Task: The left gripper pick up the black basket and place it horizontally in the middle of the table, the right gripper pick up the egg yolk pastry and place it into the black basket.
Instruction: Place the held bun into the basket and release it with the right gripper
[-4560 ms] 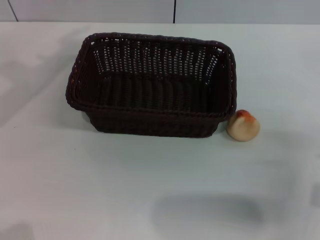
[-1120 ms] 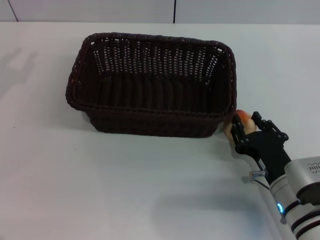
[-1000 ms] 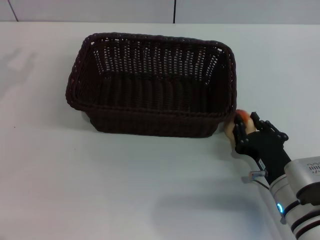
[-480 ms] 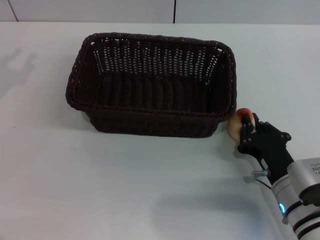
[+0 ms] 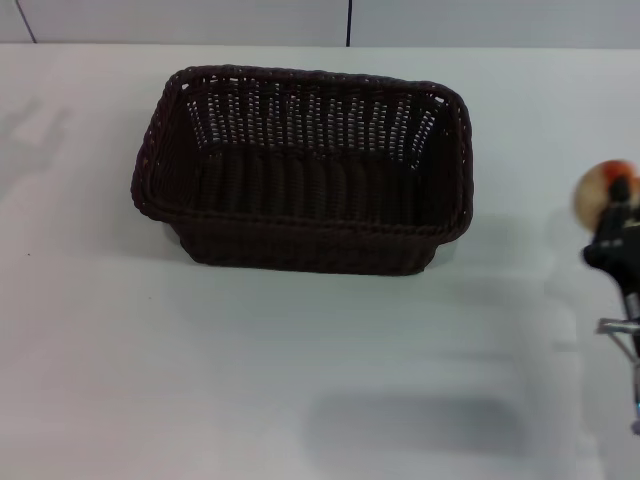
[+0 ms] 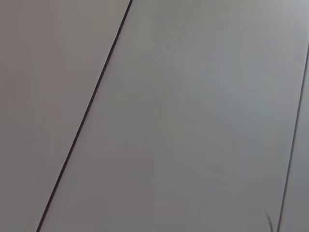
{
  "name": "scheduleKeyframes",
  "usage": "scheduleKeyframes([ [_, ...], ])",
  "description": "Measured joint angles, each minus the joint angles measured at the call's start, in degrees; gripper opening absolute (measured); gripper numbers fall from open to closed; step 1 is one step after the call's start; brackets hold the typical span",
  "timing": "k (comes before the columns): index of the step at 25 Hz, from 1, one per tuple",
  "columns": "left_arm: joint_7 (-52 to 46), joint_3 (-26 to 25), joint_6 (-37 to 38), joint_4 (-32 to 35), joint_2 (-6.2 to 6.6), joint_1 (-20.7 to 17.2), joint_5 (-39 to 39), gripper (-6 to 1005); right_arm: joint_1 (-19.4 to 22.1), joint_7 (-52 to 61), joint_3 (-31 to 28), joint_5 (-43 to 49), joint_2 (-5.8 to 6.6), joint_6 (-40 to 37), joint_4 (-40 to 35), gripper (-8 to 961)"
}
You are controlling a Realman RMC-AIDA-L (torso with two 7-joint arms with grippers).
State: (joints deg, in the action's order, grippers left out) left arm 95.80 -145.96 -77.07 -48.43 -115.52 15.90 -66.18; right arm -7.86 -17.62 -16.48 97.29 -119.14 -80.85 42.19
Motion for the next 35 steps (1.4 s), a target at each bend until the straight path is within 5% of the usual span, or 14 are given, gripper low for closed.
scheduleKeyframes([
  [6,-0.5,0.1,-0.1,0.0,-0.26,-0.5,0.0,472,1.2,-5.2,0.4,0.3,0.06,-11.0,2.2,61],
  [12,-0.7,-0.1,-0.8,0.3,-0.48,-0.7,0.0,472,-1.1,-7.7,0.2,5.9,0.45,-12.2,3.1,60],
  [29,-1.3,-0.1,-2.0,0.6,-1.73,-1.5,0.0,472,-14.0,-5.8,-3.6,14.8,0.59,12.4,1.8,116],
  [35,-1.5,-0.1,-2.1,0.3,-1.73,-2.1,0.1,472,-16.0,1.4,-4.4,19.6,2.12,17.6,2.0,159],
])
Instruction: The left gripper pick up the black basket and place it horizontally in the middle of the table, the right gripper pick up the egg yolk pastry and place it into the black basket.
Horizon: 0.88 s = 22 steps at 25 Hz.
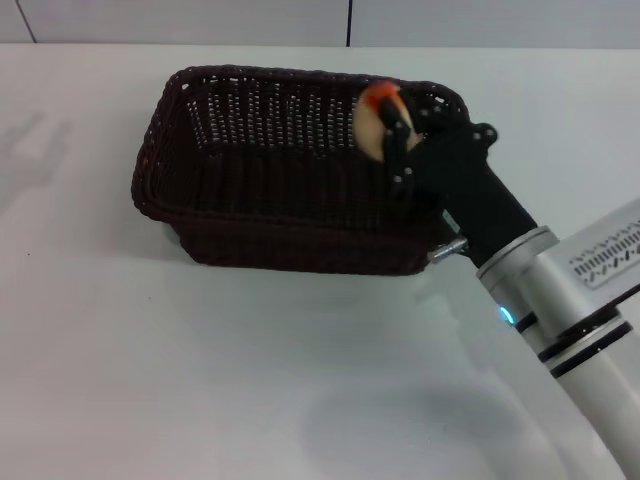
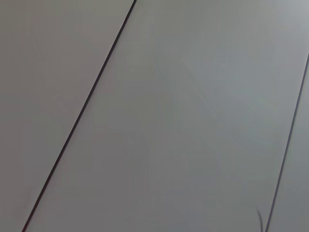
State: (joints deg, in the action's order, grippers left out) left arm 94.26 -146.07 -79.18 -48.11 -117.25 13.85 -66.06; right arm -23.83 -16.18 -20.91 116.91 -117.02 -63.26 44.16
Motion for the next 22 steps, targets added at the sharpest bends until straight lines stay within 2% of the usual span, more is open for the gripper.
scheduleKeyframes([
  [5,-0.3,0.0,0.0,-0.2,0.0,-0.2,0.5,472,0.2,3.3,-1.2,2.0,0.72,1.1,1.2,195],
  [13,-0.4,0.0,-0.1,-0.2,0.01,-0.3,0.8,472,2.6,2.4,-3.2,2.1,0.04,-0.5,1.4,376],
  [18,-0.4,0.0,-0.1,-0.2,0.12,-0.2,0.8,472,9.2,-4.5,-7.7,2.0,-1.86,-8.3,2.9,471],
  [22,-0.4,0.0,0.0,0.1,0.14,-0.2,0.9,472,14.5,-9.6,-10.4,-0.4,-2.15,-15.4,5.7,511],
])
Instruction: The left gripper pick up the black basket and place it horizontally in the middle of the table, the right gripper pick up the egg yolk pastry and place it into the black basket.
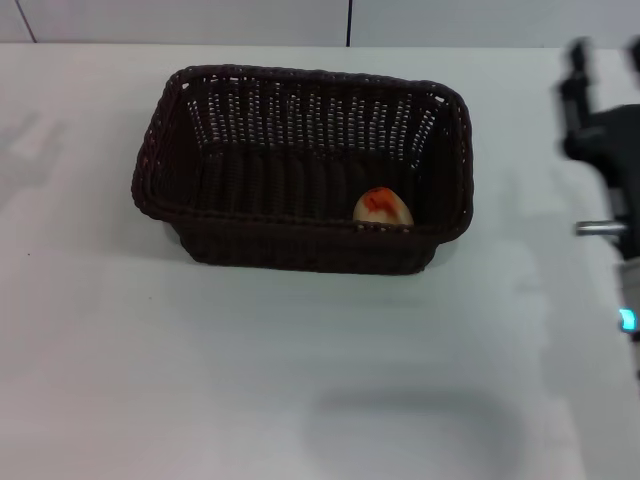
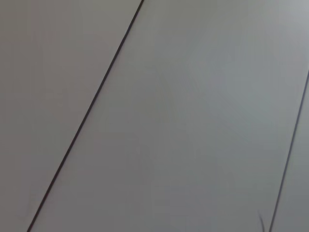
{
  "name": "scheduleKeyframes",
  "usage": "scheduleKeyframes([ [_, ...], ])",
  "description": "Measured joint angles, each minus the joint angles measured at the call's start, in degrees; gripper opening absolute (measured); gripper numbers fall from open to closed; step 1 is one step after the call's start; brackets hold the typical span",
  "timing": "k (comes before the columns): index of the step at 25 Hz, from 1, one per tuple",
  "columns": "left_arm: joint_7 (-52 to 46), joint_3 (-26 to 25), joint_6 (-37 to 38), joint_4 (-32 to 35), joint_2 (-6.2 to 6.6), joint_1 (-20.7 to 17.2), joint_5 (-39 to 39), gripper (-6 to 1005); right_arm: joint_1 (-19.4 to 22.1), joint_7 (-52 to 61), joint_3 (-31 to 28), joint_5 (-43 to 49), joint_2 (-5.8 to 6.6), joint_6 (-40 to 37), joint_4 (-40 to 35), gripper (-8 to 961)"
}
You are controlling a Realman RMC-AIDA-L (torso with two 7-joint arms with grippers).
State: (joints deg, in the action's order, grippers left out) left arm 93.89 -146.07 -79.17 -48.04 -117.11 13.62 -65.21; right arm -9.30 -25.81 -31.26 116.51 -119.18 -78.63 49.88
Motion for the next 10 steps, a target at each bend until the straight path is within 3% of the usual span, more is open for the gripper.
scheduleKeyframes([
  [7,1.5,0.0,0.1,1.0,-0.13,0.0,0.0,472,6.5,-0.8,-6.6,-3.0,0.15,-5.5,1.0,511],
  [10,4.7,0.0,0.2,3.7,-0.5,0.0,0.0,472,7.1,-0.9,-8.5,-5.5,0.26,-5.3,0.1,511],
])
